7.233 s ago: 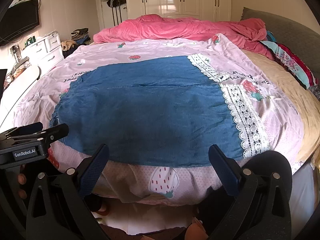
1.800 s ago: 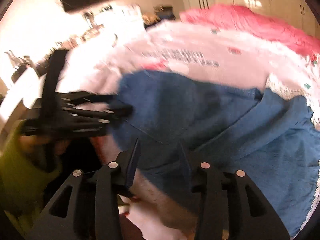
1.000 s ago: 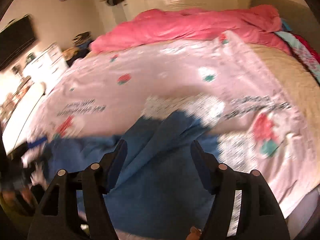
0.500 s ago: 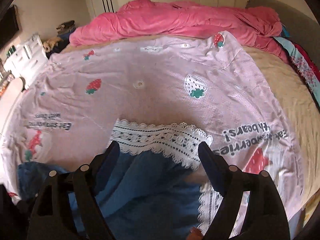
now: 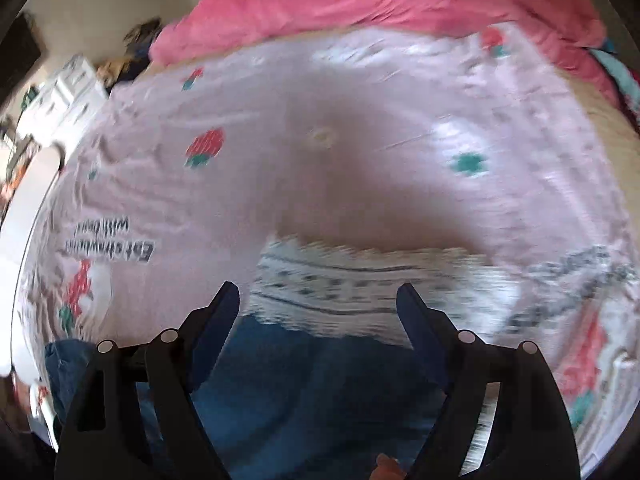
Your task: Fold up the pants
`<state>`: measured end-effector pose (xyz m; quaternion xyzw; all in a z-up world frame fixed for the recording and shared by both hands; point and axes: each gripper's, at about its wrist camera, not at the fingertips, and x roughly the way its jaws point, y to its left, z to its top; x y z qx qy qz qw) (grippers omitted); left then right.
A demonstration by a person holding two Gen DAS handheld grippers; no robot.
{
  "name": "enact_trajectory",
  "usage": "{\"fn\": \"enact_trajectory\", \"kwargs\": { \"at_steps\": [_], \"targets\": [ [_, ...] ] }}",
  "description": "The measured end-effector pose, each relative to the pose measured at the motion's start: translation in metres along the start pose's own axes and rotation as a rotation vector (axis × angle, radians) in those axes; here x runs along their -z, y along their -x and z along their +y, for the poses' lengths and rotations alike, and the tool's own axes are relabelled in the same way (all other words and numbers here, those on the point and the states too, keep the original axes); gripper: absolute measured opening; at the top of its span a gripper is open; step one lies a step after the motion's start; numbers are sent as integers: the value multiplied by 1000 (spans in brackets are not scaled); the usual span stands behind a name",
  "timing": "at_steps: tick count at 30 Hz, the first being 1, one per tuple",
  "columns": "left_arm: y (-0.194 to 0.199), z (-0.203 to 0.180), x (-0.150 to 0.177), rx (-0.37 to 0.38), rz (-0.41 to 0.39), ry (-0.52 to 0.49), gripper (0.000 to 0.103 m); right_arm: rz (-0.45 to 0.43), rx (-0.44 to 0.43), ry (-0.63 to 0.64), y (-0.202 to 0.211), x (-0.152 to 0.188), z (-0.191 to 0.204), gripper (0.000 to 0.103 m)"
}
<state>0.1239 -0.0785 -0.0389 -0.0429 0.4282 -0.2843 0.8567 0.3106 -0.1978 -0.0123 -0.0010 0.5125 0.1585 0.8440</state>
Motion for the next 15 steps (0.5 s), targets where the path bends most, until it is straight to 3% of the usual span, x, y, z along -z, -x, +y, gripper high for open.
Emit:
{"fn": "enact_trajectory", "kwargs": {
  "at_steps": [2, 7, 8, 9, 10, 12, 15],
  "targets": [
    [-1, 4, 1, 82, 8, 41, 17, 29, 23, 17, -17, -3, 11, 80],
    [-4, 3, 2, 70, 13, 28, 17, 71, 86, 27, -53, -8, 26, 80],
    [-4, 4, 2, 69, 11, 29, 17, 65, 106, 21, -56, -8, 25, 73],
    [-3, 4, 2, 66, 8, 29, 17, 55, 127, 15, -58, -8, 24, 60],
    [-1, 6, 2, 65, 5, 31, 17, 41, 138, 8, -57, -8, 21, 55],
    [0, 8, 1, 66, -1, 36, 18, 8, 109, -14, -51, -6, 12, 32],
    [3, 12, -1, 66, -14, 43, 28, -24, 68, -72, -35, -1, -6, 13]
  ]
}}
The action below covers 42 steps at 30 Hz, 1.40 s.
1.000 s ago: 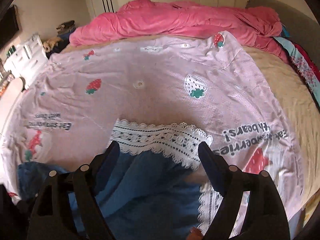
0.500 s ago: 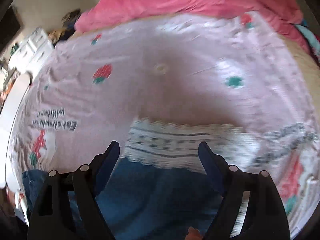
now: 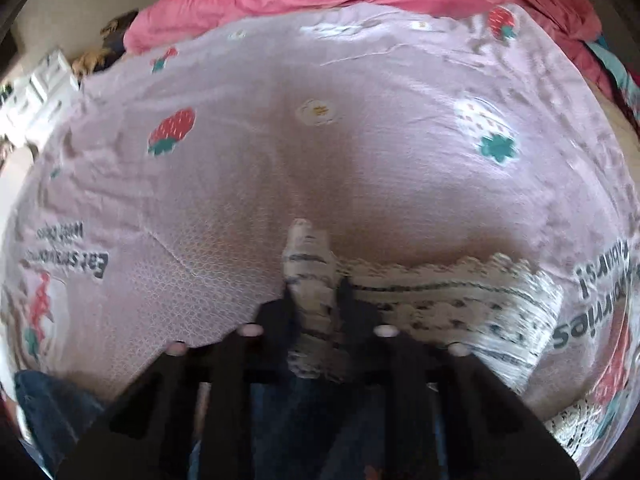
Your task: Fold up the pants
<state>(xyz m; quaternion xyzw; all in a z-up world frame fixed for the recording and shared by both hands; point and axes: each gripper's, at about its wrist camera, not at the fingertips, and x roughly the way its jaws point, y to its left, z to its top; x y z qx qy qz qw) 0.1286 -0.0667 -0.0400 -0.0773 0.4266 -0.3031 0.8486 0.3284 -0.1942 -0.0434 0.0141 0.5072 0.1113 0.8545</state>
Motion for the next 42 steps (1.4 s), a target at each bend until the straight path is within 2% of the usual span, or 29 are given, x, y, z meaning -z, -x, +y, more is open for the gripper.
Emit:
{"fn": "enact_trajectory", "kwargs": {
  "at_steps": [3, 6, 15, 18, 21, 24, 25, 26, 27, 28, 34, 39, 42],
  "targets": [
    [4, 2, -1, -7, -17, -1, 38, -47, -12, -38, 21, 6, -17, 13],
    [7, 0, -1, -16, -34, -10, 44, -98, -48, -97, 48, 18, -40, 13],
    [10, -18, 1, -133, -96, -114, 44, -185, -127, -194, 102, 53, -82, 13],
    [16, -24, 1, -169, -138, -150, 44, -196, -123, -196, 109, 58, -84, 13],
    [18, -18, -2, -151, -150, -150, 44, -208, -137, -213, 116, 61, -88, 13],
    [14, -19, -1, -151, -117, -171, 43, -221, -170, -238, 125, 63, -93, 13],
    [8, -18, 0, -161, -90, -178, 40, -228, -192, -255, 128, 64, -96, 13],
    [3, -16, 2, -169, -64, -173, 25, -231, -201, -262, 131, 65, -97, 13],
    [1, -14, 2, -157, -48, -165, 4, -237, -212, -272, 135, 66, -99, 13],
    [0, -12, 3, -121, -36, -151, 0, -246, -215, -281, 139, 69, -102, 13],
    [21, -22, -1, -88, -88, -202, 0, -285, -236, -320, 164, 96, -118, 13],
    [26, -23, -1, -67, -63, -205, 0, -276, -244, -407, 177, 149, -141, 13],
    [28, -27, 1, -56, -60, -215, 0, -265, -232, -418, 183, 179, -147, 13]
  ]
}}
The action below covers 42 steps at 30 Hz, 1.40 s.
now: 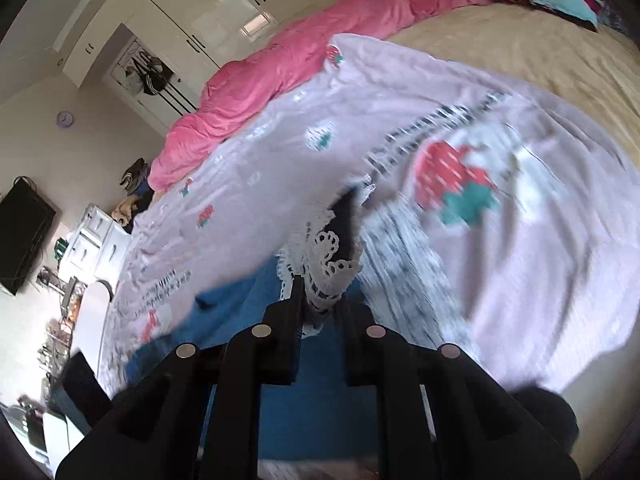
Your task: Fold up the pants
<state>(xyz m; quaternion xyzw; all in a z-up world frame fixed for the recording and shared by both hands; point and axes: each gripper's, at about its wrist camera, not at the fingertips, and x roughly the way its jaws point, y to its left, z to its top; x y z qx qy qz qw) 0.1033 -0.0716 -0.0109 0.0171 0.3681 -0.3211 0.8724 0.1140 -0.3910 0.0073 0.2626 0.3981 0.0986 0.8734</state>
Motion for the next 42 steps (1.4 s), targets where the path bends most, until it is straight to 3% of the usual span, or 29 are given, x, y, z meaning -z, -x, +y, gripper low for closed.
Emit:
{"fn": "enact_trajectory", "kwargs": {
  "at_steps": [8, 12, 15, 16, 17, 18, 30, 37, 42],
  "targets": [
    [-10, -16, 10, 8, 52, -56, 0, 85, 70, -14, 3, 40, -32, 18],
    [-13, -15, 16, 0, 67, -51, 0, 76, 60, -23, 6, 44, -40, 41],
    [-16, -16, 20, -3, 74, -50, 0, 80, 59, -13, 3, 43, -43, 38],
    [-18, -17, 22, -2, 79, -53, 0, 82, 71, -2, 1, 43, -43, 33],
    [-19, -18, 24, -7, 83, -58, 0, 84, 83, 12, 0, 43, -43, 17],
    [-19, -19, 25, -11, 84, -60, 0, 87, 90, 29, 0, 43, -42, 15],
    [-6, -42, 44, 11, 66, -117, 0, 105, 185, 176, 22, 52, -46, 14],
    [-25, -44, 57, -25, 121, -122, 4, 154, 231, 182, 12, 52, -57, 15],
    [-32, -37, 58, -15, 127, -105, 5, 162, 281, 200, 12, 48, -59, 31]
  ]
}}
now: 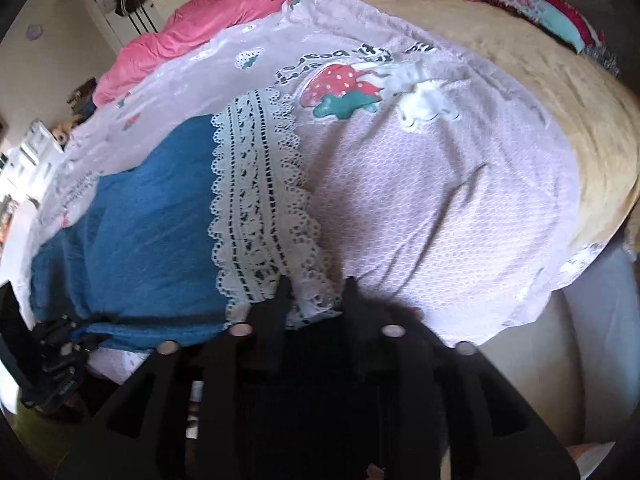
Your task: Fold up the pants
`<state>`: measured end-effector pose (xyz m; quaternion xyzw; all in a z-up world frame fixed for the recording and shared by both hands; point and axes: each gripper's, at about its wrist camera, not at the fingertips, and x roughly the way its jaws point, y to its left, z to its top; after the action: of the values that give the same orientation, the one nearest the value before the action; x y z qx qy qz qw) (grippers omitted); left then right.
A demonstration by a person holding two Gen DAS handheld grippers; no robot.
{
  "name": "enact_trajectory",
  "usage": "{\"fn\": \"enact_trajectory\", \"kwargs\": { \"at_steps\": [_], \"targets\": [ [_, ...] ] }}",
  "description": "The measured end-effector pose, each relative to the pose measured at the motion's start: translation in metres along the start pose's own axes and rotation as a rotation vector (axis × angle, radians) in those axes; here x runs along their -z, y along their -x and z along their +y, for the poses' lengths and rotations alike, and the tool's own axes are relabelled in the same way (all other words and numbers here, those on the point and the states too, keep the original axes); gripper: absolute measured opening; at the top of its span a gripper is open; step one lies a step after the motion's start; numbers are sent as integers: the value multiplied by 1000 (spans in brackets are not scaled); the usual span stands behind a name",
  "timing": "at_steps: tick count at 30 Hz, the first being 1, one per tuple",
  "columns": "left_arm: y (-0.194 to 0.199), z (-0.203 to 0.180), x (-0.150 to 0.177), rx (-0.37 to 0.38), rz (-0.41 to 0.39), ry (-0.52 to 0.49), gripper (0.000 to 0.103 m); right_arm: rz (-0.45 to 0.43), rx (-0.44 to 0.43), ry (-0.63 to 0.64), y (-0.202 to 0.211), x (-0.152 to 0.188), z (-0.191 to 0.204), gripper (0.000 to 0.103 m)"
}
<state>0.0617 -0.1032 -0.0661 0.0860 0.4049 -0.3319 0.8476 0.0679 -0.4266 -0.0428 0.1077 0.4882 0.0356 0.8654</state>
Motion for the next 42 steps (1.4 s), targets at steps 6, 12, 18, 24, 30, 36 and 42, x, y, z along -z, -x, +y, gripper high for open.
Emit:
{"fn": "enact_trajectory", "kwargs": {
  "at_steps": [6, 12, 18, 24, 30, 36, 42],
  "targets": [
    [1, -8, 1, 10, -4, -31, 23, -119, -5, 95, 33, -5, 22, 33],
    [10, -11, 2, -12, -19, -30, 45, -56, -127, 227, 10, -10, 65, 33],
    [70, 31, 7, -131, -119, 165, 68, 69, -82, 161, -38, -12, 48, 34],
    [147, 109, 39, -408, -206, 468, 85, -40, -132, 186, -9, -10, 61, 46],
    [148, 163, 54, -469, -141, 666, 86, -87, -207, 315, -4, -31, 111, 53],
    [110, 170, 44, -444, -78, 662, 43, -2, -189, 311, -47, -50, 132, 62],
    [133, 175, 47, -537, -138, 640, 37, 50, -167, 236, -67, -46, 113, 65]
  ]
}}
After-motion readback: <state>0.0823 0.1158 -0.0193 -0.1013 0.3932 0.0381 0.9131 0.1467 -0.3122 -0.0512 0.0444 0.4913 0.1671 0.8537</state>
